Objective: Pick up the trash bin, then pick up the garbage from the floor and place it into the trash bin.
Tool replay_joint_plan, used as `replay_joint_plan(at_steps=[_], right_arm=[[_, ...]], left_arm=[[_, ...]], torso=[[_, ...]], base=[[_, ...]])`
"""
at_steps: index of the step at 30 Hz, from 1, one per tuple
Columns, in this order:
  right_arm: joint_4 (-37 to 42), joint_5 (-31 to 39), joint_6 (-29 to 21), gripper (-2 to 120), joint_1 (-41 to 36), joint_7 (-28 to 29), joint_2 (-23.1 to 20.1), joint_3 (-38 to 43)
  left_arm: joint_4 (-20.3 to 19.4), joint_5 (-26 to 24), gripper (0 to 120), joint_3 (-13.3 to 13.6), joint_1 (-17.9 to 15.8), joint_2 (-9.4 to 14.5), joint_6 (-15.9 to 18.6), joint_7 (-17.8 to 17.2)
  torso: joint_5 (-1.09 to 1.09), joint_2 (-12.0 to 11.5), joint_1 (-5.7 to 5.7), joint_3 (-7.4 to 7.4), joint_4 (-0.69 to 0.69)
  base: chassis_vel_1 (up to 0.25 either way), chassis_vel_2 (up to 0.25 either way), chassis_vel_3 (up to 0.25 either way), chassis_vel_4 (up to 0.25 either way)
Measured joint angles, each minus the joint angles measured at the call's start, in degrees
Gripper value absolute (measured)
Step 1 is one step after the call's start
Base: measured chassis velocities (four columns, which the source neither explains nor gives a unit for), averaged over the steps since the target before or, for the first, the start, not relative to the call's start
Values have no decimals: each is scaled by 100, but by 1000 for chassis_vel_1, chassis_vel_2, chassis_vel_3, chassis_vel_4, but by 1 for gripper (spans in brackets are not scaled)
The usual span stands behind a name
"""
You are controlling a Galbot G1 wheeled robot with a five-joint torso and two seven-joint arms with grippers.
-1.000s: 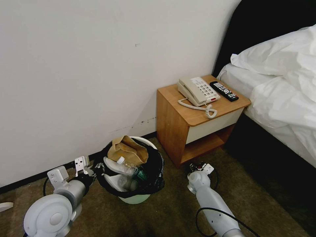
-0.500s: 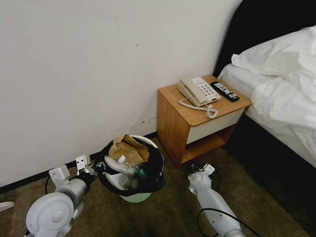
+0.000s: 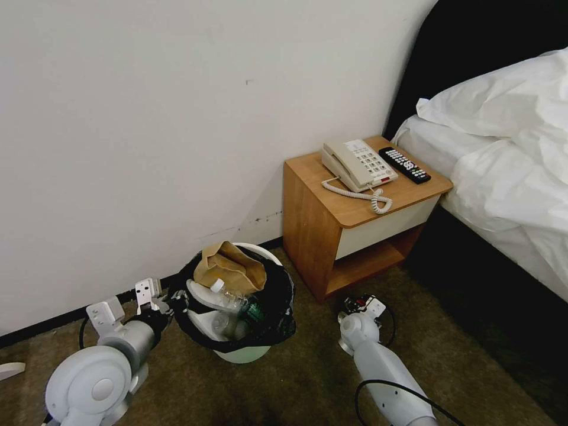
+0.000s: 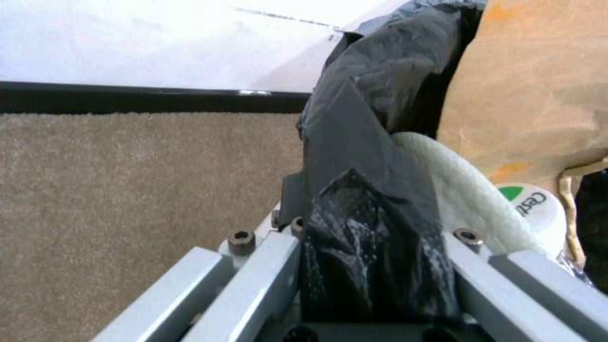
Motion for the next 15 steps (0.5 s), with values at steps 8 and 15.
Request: replay_joint_plan(at_steps=[8, 15], right_arm=[[9, 5, -6, 61, -16, -28, 16, -14], [106, 16, -11, 61, -82, -42, -4, -50]], left_arm=[[4, 3, 3, -22, 6, -10, -5, 8], [34, 15, 3, 12, -16, -30, -12, 10]], torso=[[1, 0, 0, 2, 1], [6, -2, 0, 3, 5]], base=[[0, 0, 0, 0], [0, 0, 0, 0]])
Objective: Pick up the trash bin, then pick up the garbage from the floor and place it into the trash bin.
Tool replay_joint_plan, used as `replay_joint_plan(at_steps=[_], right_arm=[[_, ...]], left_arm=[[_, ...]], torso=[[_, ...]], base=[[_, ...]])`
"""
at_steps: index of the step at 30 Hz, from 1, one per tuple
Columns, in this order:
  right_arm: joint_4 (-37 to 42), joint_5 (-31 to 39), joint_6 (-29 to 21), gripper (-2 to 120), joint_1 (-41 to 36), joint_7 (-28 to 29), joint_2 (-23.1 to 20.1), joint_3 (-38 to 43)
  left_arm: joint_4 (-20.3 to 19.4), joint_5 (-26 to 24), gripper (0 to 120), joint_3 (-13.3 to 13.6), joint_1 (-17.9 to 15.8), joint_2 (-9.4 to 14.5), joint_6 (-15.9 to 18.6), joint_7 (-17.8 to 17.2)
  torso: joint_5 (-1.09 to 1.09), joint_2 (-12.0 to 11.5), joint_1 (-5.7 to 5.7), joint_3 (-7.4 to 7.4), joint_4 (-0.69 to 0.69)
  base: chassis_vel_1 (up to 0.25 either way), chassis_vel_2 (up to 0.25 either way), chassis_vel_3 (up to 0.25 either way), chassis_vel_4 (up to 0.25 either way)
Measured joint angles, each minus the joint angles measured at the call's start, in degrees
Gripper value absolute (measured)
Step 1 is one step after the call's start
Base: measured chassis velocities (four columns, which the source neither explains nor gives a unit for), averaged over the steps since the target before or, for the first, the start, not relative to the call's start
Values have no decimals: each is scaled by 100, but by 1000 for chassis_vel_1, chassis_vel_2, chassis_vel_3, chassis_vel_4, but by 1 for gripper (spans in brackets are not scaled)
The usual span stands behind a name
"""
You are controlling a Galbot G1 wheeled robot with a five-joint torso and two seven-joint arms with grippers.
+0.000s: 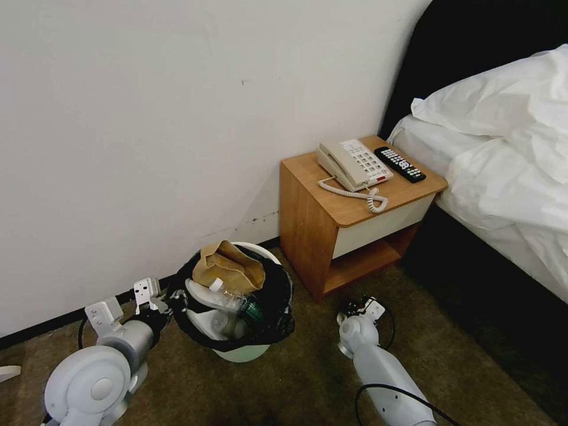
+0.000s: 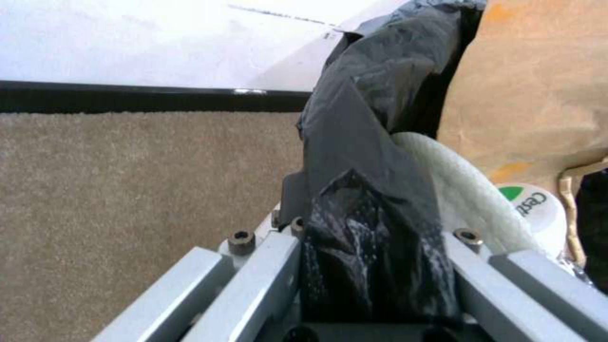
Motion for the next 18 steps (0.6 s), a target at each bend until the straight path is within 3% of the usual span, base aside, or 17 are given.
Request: replay_joint_plan(at_steps=[9, 18], right_arm=[[602, 185, -122, 59, -263, 247, -70, -207], [1607, 365, -234, 57, -499, 809, -173, -406]], left_arm=[[91, 66, 3, 52, -30, -35, -14, 37], [112, 111, 3, 126, -45, -53, -24, 46]], torso=[[14, -2, 1, 2, 8], [4, -2, 1, 0, 2]], base=[[0, 0, 0, 0], [0, 0, 0, 0]])
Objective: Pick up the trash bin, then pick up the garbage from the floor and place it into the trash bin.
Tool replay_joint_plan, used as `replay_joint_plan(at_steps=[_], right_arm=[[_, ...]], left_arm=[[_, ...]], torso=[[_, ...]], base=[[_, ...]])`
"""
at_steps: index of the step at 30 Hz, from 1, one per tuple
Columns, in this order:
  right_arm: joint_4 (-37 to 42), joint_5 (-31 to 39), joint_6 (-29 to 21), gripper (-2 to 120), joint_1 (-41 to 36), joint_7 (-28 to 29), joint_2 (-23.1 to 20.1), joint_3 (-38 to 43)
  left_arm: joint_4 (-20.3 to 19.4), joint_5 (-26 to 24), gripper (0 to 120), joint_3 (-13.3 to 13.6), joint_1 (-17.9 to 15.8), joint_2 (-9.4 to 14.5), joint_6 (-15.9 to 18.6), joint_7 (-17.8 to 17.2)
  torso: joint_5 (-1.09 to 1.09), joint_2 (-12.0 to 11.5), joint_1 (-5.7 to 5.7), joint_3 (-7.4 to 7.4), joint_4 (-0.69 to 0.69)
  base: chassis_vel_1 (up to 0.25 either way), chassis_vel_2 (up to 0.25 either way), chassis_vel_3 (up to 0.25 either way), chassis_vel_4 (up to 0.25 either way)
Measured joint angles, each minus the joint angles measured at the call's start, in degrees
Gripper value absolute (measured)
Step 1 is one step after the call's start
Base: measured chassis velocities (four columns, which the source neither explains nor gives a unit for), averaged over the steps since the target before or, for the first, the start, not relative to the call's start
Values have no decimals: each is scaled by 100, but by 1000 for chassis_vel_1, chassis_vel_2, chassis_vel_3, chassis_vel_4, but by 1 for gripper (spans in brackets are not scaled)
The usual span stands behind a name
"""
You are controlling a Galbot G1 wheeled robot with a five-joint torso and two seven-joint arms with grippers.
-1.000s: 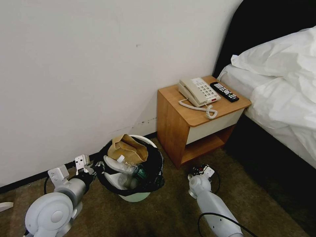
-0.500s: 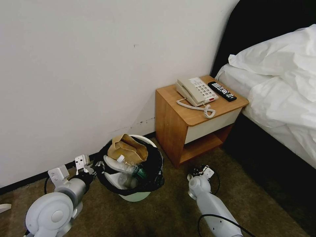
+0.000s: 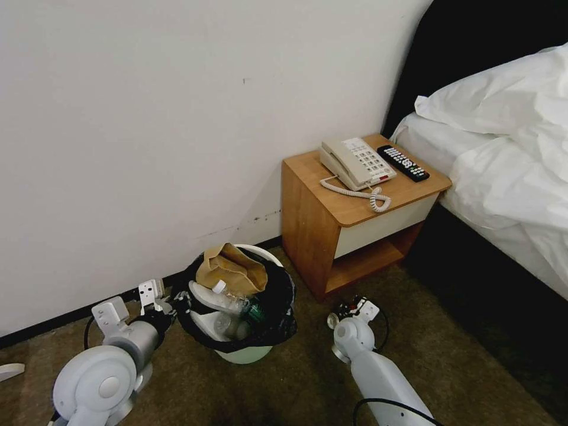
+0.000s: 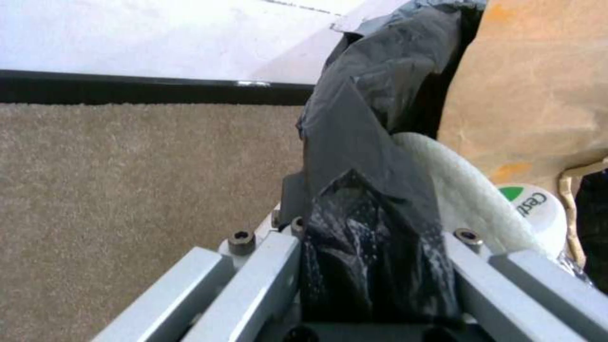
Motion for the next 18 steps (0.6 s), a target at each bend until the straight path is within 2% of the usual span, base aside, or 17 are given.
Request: replay_joint_plan(at_steps=[9, 16, 18], right_arm=[[984, 177, -98, 57, -196, 487, -330, -123], [1393, 190, -118, 57, -297, 681, -582, -137], [1755, 222, -122, 57, -418, 787, -804, -86]], left_arm=[[-16, 34, 3, 23, 20, 24, 0, 49], [-51, 90, 3, 82, 48, 18, 0, 63], [-109, 103, 3, 75, 83, 23, 0, 67]], torso=[[-3, 2, 0, -1, 0], [-3, 2, 0, -1, -1], [-3, 3, 0, -1, 0]], base=[[0, 0, 0, 0], [0, 0, 0, 0], [0, 0, 0, 0]])
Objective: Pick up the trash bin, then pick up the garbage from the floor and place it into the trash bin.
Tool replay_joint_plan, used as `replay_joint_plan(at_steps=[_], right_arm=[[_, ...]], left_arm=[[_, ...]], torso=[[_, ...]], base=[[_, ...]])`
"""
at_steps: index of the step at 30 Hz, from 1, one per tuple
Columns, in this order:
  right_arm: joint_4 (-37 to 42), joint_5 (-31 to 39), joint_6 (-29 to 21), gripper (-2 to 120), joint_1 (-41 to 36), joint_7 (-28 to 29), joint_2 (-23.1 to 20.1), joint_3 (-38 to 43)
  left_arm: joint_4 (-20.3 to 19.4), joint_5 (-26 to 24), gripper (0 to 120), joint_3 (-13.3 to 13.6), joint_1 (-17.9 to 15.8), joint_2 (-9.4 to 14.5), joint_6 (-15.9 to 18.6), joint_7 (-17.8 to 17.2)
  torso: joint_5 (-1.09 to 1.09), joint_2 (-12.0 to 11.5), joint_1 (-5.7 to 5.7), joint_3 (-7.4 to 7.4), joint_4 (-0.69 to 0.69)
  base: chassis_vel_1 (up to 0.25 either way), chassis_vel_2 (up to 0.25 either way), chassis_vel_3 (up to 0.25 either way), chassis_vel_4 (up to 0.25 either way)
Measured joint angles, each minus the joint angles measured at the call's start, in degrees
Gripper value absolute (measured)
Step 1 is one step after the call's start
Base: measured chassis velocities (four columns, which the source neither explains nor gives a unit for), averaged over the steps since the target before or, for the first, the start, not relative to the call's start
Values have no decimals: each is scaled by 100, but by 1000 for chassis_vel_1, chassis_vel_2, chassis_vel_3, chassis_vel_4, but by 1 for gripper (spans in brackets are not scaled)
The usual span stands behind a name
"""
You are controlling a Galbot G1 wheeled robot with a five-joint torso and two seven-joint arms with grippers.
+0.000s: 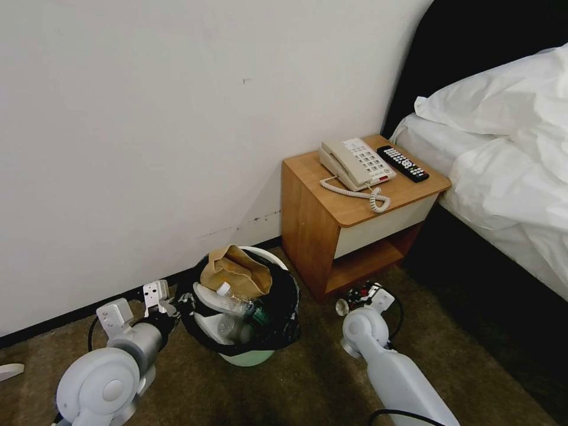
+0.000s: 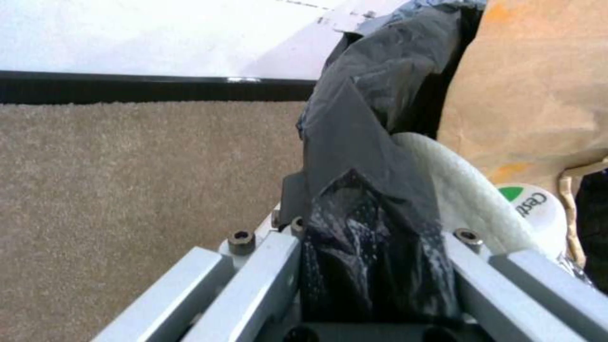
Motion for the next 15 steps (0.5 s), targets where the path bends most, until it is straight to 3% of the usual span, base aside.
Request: replay_joint_plan(at_steps=[15], right_arm=[[994, 158, -59, 57, -315, 176, -554, 77]], left_arm=[[-216, 209, 3, -21, 253, -81, 0, 13]], torso=[[2, 0, 0, 0, 1]], base=[[0, 0, 0, 0]])
